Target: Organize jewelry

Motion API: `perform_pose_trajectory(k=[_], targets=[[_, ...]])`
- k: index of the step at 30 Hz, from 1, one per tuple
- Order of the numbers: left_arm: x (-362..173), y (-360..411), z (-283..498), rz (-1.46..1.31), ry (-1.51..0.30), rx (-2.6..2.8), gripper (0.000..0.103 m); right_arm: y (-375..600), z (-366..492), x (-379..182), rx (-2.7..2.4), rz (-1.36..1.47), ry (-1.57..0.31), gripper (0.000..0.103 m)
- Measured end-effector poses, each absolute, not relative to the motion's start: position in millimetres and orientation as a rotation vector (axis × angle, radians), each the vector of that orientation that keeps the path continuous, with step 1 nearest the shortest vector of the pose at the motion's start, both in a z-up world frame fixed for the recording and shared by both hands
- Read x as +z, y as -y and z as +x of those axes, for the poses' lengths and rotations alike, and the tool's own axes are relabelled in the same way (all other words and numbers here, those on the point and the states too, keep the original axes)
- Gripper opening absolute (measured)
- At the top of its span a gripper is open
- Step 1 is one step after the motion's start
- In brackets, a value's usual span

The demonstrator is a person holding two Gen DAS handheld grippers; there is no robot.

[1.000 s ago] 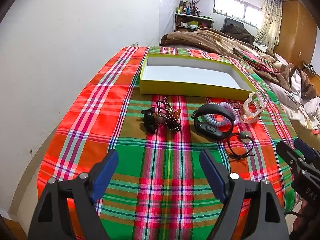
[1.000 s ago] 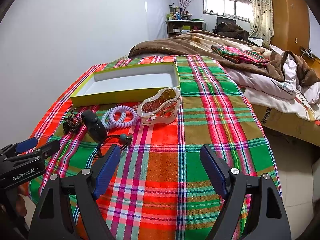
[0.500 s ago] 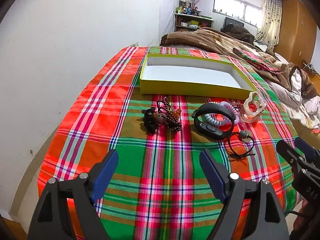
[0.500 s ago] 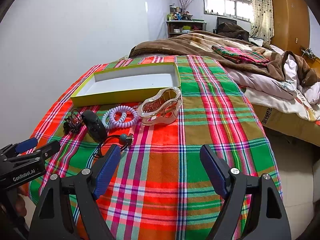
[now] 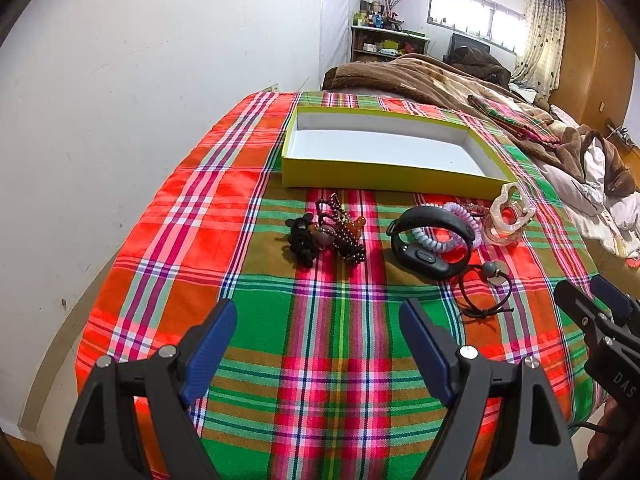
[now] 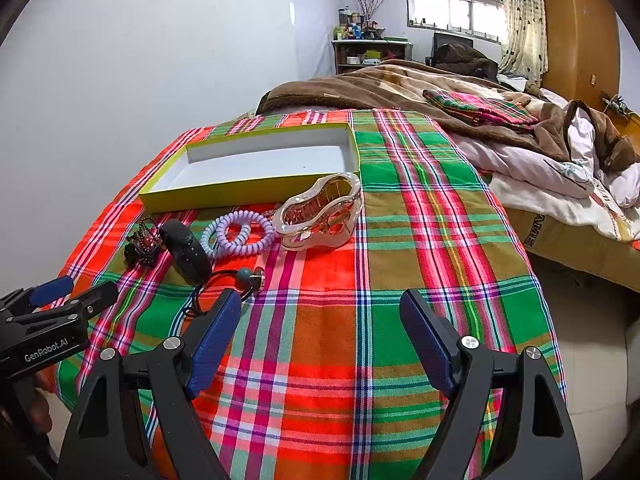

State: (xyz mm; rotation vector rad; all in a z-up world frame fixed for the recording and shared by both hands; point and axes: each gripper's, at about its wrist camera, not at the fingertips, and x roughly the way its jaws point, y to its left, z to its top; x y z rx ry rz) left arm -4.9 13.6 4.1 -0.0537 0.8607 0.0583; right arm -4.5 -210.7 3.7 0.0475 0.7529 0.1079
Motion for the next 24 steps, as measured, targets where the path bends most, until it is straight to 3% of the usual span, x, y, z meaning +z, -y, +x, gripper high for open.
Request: perform_pose_trajectory(k=[16, 22, 24], targets=[[-8, -33, 26, -0.124, -0.888, 0.037, 0.085, 234, 50, 0, 0.087, 0.175, -0.760, 0.081], [-10, -36, 38, -0.125, -0.881, 0.004, 0.085, 234, 77, -3, 0.102, 0.218, -0.772, 0.073], [-13, -34, 43, -0.106, -0.890, 0.004, 0.085, 233, 83, -6, 0.098, 0.219, -0.787, 0.066]])
